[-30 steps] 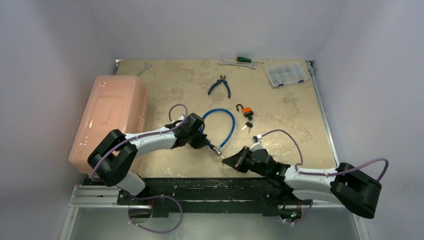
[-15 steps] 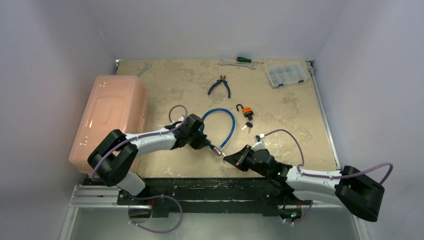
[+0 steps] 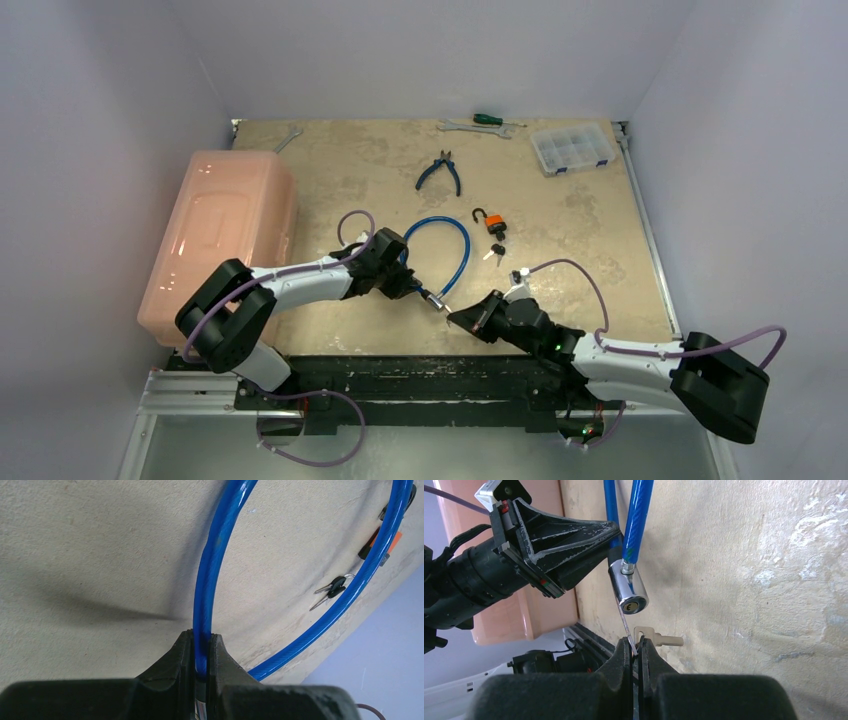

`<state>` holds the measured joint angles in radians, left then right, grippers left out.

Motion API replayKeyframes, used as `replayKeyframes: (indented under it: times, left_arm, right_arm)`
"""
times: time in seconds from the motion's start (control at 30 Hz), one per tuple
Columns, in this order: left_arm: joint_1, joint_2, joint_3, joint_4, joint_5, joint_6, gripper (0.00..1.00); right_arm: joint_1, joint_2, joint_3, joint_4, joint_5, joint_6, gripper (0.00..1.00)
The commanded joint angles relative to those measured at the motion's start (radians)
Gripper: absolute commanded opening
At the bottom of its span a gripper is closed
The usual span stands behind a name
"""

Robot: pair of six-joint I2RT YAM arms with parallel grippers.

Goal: Unlock with the key

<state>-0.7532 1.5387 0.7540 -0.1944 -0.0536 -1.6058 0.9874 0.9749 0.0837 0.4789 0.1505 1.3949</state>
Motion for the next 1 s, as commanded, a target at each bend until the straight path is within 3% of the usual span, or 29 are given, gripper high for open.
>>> replayKeyframes:
  times: [0.0, 0.7, 0.97]
  left_arm:
    - [0.003, -0.02, 0.0, 0.075, 0.018, -0.022, 0.0]
    - [0.003, -0.02, -0.001, 0.089, 0.023, -0.022, 0.0]
    - [0.003, -0.006, -0.001, 0.101, 0.032, -0.021, 0.0]
  right_arm:
    - [0.003, -0.01, 0.015, 0.029, 0.051, 0.009, 0.0]
    - [0.004, 0.009, 0.001, 0.017, 0.021, 0.078, 0.0]
    - [0.004, 0.073, -0.025, 0.109, 0.001, 0.098, 0.0]
